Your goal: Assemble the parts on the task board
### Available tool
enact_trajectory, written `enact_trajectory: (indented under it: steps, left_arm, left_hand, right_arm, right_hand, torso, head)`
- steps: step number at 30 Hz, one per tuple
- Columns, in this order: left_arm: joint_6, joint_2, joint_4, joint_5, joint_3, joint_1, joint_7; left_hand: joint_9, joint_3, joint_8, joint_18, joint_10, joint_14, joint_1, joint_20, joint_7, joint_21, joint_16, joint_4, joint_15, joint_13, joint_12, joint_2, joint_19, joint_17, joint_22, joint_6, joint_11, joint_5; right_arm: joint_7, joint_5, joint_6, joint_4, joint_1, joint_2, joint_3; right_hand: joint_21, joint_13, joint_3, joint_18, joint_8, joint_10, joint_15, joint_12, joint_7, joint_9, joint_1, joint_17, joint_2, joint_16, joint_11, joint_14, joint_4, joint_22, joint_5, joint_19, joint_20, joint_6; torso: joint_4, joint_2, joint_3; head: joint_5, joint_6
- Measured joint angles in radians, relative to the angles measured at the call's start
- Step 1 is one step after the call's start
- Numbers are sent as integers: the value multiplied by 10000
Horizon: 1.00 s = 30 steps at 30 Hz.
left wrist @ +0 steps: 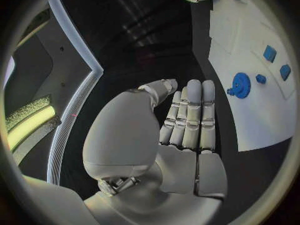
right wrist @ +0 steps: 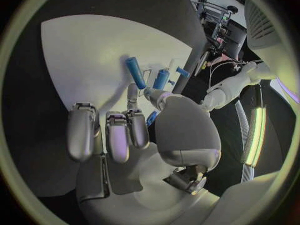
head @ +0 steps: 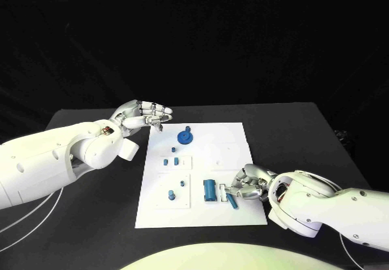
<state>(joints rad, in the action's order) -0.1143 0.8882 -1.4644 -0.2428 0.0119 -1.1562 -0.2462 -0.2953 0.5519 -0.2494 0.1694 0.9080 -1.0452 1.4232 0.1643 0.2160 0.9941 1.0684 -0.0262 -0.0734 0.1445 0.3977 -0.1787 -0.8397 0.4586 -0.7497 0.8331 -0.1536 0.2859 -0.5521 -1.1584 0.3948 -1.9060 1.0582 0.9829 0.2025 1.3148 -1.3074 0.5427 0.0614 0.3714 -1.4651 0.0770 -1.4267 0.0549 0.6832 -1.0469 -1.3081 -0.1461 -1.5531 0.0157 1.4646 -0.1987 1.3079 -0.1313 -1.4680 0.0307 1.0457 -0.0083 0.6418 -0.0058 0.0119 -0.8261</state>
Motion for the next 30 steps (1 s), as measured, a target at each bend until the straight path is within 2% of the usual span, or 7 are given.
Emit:
enact_trajectory:
  steps: [5,8,11,20,25,28,30]
  left_arm:
    - [0,0,4,-4,0,0,5]
    - [0,-2,6,-6,0,0,8]
    - [-1,-3,6,-9,0,0,12]
    - [-1,-3,7,-15,0,0,23]
    - [-1,6,7,-19,0,0,28]
    - [-1,9,7,-21,1,0,31]
    - [-1,9,7,-23,1,0,34]
  left_hand:
    - [0,0,0,-1,0,0,0,0,0,0,0,0,0,0,0,0,0,0,0,0,0,0]
    - [0,0,0,0,0,0,0,0,0,0,0,0,0,0,0,0,0,1,0,0,0,0]
    - [0,0,0,-1,0,0,0,0,0,0,0,0,0,0,0,0,0,0,0,0,0,0]
    - [0,0,0,0,0,0,0,0,0,0,0,0,0,-1,0,0,0,1,0,0,0,0]
    - [0,0,0,-1,0,0,0,0,0,0,0,0,0,-1,0,0,0,1,0,0,0,0]
    - [0,0,0,0,0,0,0,0,0,0,0,0,0,0,0,0,0,2,0,0,0,0]
    - [0,2,0,-1,0,0,17,0,0,0,0,2,0,0,15,17,0,2,0,0,0,0]
  right_arm:
    - [42,-34,43,27,5,24,0]
    - [79,-46,54,30,5,30,0]
    - [115,-50,62,31,6,41,0]
    - [160,-189,193,4,15,233,-1]
    - [160,-382,219,-82,45,461,-6]
    - [158,-539,212,-167,54,591,-6]
    - [151,-683,193,-236,54,663,-6]
  right_hand:
    - [-127,0,-75,0,-119,0,0,87,117,-27,352,0,-324,0,0,0,-185,-1,0,0,0,-161]
    - [-159,1,-177,0,-255,-15,-37,168,174,-110,669,0,-404,0,-55,37,-342,-1,0,21,21,-250]
    - [-243,1,-239,-1,-393,-24,-74,240,229,-193,853,1,-444,0,-97,1,-514,-2,0,37,37,-414]
    - [-282,-8,-283,-2,-526,4,-109,299,271,-274,846,2,-451,0,-142,36,-553,-3,0,9,83,-455]
    - [-331,-7,-503,-2,-658,-29,-145,375,313,-365,142,2,-827,0,-179,1,-113,-4,0,0,146,-497]
    - [-387,-7,-872,-2,-716,4,-182,416,335,-411,-384,3,-1088,0,-213,38,238,-4,38,22,168,-519]
    - [-389,-7,-1229,-2,-775,-31,-219,474,378,-425,-722,3,-1132,0,-248,2,365,-4,38,36,182,-561]
  torso:
    - [-4,0,5]
    - [-5,1,6]
    - [-6,1,6]
    - [-1,0,4]
    - [0,-3,1]
    - [-5,-6,1]
    - [-6,-6,1]
  head:
    - [5,16]
    - [13,21]
    - [18,23]
    - [37,29]
    - [46,34]
    - [52,44]
    - [53,46]
